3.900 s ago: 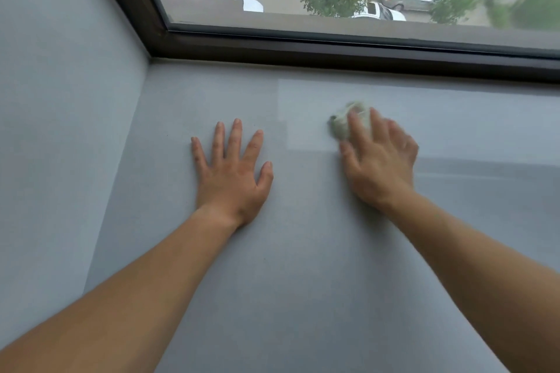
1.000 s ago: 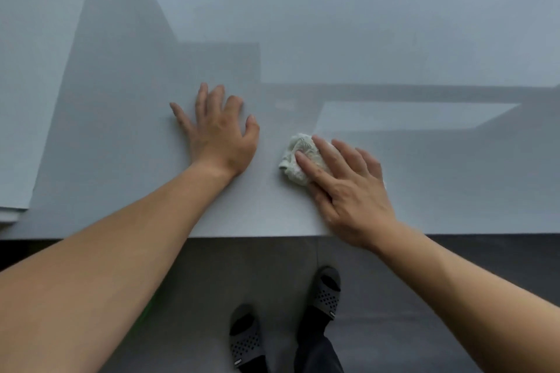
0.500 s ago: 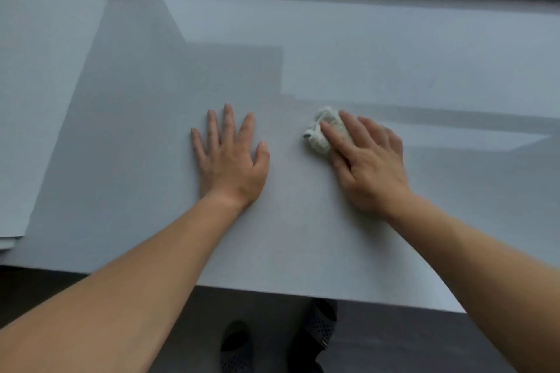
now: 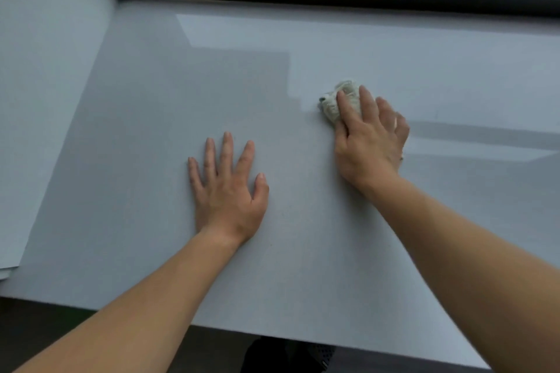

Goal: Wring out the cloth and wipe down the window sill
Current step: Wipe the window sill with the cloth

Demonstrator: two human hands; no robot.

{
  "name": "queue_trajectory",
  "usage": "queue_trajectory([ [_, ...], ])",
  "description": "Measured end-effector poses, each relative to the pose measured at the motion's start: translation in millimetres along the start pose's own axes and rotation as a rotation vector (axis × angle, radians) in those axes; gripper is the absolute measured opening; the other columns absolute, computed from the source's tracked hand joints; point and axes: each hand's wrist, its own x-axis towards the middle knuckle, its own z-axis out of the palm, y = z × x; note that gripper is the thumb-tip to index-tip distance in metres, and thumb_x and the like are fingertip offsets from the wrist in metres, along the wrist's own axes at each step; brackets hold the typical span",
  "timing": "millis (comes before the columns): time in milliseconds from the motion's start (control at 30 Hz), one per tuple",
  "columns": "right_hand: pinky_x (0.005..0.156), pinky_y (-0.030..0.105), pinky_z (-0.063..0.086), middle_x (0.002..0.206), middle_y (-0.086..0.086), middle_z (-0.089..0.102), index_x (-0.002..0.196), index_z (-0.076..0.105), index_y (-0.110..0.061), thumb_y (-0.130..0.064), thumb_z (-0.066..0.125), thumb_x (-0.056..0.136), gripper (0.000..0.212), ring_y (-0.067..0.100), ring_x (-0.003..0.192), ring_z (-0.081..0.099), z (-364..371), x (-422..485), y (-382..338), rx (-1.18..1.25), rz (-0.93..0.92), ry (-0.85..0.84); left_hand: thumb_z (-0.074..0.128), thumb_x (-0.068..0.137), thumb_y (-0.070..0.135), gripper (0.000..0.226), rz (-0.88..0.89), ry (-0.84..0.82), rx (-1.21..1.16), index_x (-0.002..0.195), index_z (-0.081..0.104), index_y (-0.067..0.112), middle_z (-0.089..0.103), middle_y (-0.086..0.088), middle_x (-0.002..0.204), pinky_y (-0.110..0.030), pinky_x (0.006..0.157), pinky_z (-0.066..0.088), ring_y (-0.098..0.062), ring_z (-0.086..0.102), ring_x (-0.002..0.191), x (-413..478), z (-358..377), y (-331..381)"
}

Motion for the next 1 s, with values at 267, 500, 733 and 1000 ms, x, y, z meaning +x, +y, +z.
queue_trajectory([
  [267,0.114,0.045,0.015,0.161,-0.004,0.025,0.149,0.027,-0.047,-0.050,0.034,0.099,0.051,0.028,0.145,0.025,-1,35,5,-0.049,-0.283,-0.033,0.036,0.088,0.043,0.059,0.015,0.065,-0.157,0.141,0.049,0.020,0.029,-0.013,0.158,-0.059,0.118,0.002,-0.029,0.019,0.149,36,-8,14],
  [500,0.116,0.047,0.009,0.163,-0.007,0.018,0.150,0.020,-0.048,-0.050,0.025,0.100,0.051,0.025,0.148,0.016,6,64,-27,-0.046,-0.240,-0.010,0.036,0.093,0.038,0.058,0.108,0.027,-0.266,0.148,0.037,0.021,0.017,-0.010,0.163,-0.051,0.121,0.001,-0.025,0.006,0.151,154,-18,39],
  [733,0.114,0.047,0.013,0.162,-0.005,0.020,0.149,0.025,-0.046,-0.048,0.028,0.100,0.049,0.028,0.144,0.020,-11,154,6,-0.012,-0.003,0.022,0.018,0.088,0.060,0.070,0.089,-0.034,-0.001,0.154,0.018,0.034,0.000,-0.007,0.166,-0.062,0.116,-0.007,-0.026,-0.010,0.151,163,2,58],
  [1000,0.117,0.047,0.010,0.161,-0.005,0.023,0.150,0.026,-0.046,-0.053,0.023,0.101,0.049,0.026,0.145,0.021,-6,179,-47,-0.029,-0.277,-0.014,0.022,0.088,0.060,0.072,0.090,-0.013,0.040,0.154,0.019,0.032,0.003,-0.009,0.165,-0.064,0.115,-0.004,-0.030,-0.008,0.151,164,1,61],
])
